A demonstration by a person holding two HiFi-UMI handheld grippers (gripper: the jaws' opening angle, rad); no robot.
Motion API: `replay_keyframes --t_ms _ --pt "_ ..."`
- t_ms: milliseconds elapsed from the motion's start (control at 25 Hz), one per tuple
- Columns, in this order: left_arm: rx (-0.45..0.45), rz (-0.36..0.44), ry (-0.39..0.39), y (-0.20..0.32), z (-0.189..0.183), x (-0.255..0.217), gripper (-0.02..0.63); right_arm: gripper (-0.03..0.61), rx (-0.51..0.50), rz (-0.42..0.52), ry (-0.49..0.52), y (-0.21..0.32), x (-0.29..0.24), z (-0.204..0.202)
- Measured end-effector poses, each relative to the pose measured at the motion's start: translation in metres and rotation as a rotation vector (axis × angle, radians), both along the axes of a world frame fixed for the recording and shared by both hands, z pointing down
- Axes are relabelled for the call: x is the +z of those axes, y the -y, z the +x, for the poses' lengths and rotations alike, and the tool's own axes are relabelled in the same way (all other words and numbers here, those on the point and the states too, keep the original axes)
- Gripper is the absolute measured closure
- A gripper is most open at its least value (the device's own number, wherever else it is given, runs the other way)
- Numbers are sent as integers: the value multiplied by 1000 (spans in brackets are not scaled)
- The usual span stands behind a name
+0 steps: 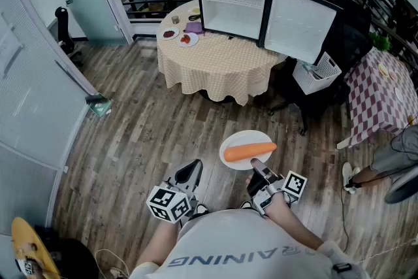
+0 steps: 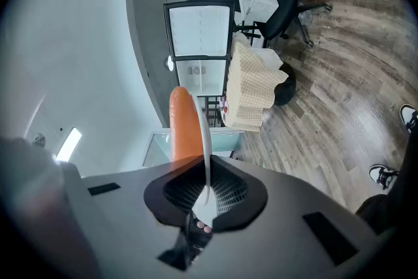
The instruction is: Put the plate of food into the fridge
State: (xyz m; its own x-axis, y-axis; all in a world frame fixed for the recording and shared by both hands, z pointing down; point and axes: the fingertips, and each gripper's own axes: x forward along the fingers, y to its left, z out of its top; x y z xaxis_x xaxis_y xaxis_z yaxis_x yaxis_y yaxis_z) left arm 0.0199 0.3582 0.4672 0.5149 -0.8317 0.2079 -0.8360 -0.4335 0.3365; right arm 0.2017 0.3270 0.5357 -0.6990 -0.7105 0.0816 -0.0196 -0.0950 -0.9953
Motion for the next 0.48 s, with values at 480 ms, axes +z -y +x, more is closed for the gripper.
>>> replay_keyframes --t_ms 480 --pt "6 -17 -8 -8 -12 5 609 543 -8 20 -13 -5 -3 -17"
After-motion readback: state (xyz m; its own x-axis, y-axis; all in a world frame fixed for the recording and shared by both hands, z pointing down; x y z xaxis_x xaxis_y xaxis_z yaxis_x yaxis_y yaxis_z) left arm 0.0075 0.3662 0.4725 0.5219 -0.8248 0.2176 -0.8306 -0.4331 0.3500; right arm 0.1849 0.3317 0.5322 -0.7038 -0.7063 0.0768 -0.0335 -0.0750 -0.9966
